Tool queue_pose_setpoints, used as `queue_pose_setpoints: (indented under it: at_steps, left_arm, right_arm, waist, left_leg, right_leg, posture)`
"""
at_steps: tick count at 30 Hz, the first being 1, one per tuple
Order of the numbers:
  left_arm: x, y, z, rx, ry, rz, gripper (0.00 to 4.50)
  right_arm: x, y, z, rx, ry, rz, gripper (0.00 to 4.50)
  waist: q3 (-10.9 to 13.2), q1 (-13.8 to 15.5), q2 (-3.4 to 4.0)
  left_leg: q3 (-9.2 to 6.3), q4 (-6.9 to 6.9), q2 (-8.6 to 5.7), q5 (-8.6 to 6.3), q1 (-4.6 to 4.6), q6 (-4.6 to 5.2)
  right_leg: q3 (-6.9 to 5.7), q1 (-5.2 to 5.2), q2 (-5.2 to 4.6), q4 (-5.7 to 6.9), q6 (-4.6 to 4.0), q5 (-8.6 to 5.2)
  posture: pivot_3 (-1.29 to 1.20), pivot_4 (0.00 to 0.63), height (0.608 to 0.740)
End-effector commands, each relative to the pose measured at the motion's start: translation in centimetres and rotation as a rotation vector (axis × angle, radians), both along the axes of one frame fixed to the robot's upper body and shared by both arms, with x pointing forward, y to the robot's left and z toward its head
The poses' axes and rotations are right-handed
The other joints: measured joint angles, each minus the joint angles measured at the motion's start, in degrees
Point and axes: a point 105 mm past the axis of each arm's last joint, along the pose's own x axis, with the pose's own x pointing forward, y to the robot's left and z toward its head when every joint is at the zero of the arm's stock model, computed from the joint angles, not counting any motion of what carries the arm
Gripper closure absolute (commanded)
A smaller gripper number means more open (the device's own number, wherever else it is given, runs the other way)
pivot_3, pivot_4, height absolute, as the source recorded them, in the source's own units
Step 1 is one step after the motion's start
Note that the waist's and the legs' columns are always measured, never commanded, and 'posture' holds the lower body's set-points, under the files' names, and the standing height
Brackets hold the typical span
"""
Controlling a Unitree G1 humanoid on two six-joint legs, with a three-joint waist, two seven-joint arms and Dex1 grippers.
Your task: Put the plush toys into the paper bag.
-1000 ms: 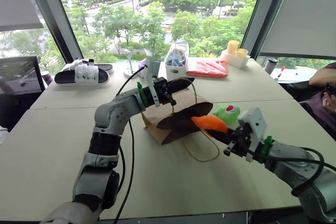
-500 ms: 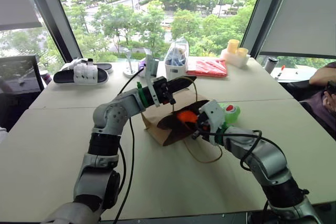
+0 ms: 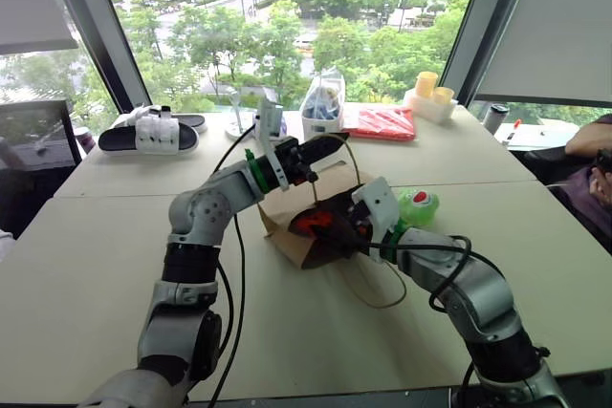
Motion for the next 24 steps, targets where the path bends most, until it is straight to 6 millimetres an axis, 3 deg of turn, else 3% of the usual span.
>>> queue_pose_setpoints:
  at_steps: [1,4,6,8,11,15,20,23,24]
  left_arm:
    - [-0.2,0.3,1.3,-0.015,-0.059,0.007,4.5]
    - [0.0,0.5,1.3,-0.015,-0.055,0.014,4.5]
    - [0.0,0.6,1.3,-0.015,-0.053,0.016,4.5]
    - [0.0,0.6,1.2,-0.014,-0.053,0.016,4.5]
    - [0.0,0.4,1.1,-0.011,-0.053,0.015,4.5]
    - [-0.1,0.2,1.1,-0.007,-0.054,0.012,4.5]
    - [-0.6,-0.4,0.6,0.039,-0.085,0.011,4.5]
    - [-0.9,-0.4,0.8,0.03,-0.09,0.016,4.5]
    - [-0.9,-0.3,0.8,0.029,-0.092,0.026,4.5]
  right_arm:
    - [-3.3,-1.2,3.1,0.156,-0.027,0.099,0.06]
    - [-5.2,-3.3,5.0,0.366,0.034,0.154,0.06]
    - [-5.1,-5.6,6.4,0.5,0.035,0.121,0.06]
    - [-3.0,-8.9,6.0,0.522,0.022,-0.051,0.06]
    - [0.1,-11.7,4.6,0.473,0.022,-0.258,0.06]
    - [4.0,-13.1,3.1,0.396,-0.011,-0.434,0.06]
    - [10.5,-13.4,-2.7,0.038,0.062,-0.623,0.06]
    - [12.2,-14.3,-5.8,-0.125,0.136,-0.697,0.06]
    - [12.4,-14.5,-6.4,-0.187,0.138,-0.7,0.29]
  waist:
    - [0.0,0.0,0.0]
    - [0.0,-0.1,0.0]
    - [0.0,-0.1,0.0]
    - [0.0,-0.1,0.0]
    - [0.0,-0.1,0.0]
    - [0.0,-0.5,0.05]
    - [0.0,-0.7,0.06]
    - [0.0,-0.4,0.06]
    - [0.0,-0.3,0.06]
  left_leg:
    - [0.0,0.01,0.0,0.0,0.0,0.01]
    - [0.0,0.02,0.01,-0.13,0.0,0.23]
    - [0.02,0.03,0.02,-0.19,0.07,0.35]
    - [0.01,0.03,0.03,-0.2,0.13,0.36]
    - [0.16,0.05,0.01,-0.21,0.15,0.37]
    - [0.35,0.03,0.03,-0.2,0.19,0.36]
    - [0.55,0.01,0.04,0.01,0.17,-0.01]
    - [0.58,-0.02,0.05,0.04,0.1,-0.04]
    - [0.55,-0.02,0.05,0.05,0.05,-0.05]
  right_leg:
    - [-0.01,0.0,0.0,0.0,0.0,0.0]
    - [0.0,0.04,0.0,-0.04,0.0,0.0]
    - [0.01,0.1,0.0,-0.04,0.0,0.0]
    - [0.0,0.19,0.01,-0.04,-0.01,0.0]
    - [0.0,0.23,0.01,-0.04,-0.02,0.0]
    - [0.06,0.09,0.02,0.08,-0.01,0.0]
    - [0.15,-0.03,0.01,0.11,-0.02,0.01]
    - [0.2,-0.08,0.01,0.09,-0.04,0.02]
    - [0.2,-0.13,0.01,0.09,-0.04,0.03]
  posture:
    - [0.0,0.15,0.74]
    - [0.0,0.15,0.74]
    - [0.0,0.15,0.74]
    - [0.0,0.15,0.74]
    - [0.0,0.15,0.74]
    - [0.0,0.15,0.74]
    - [0.0,0.15,0.74]
    - [0.0,0.15,0.74]
    - [0.0,0.15,0.74]
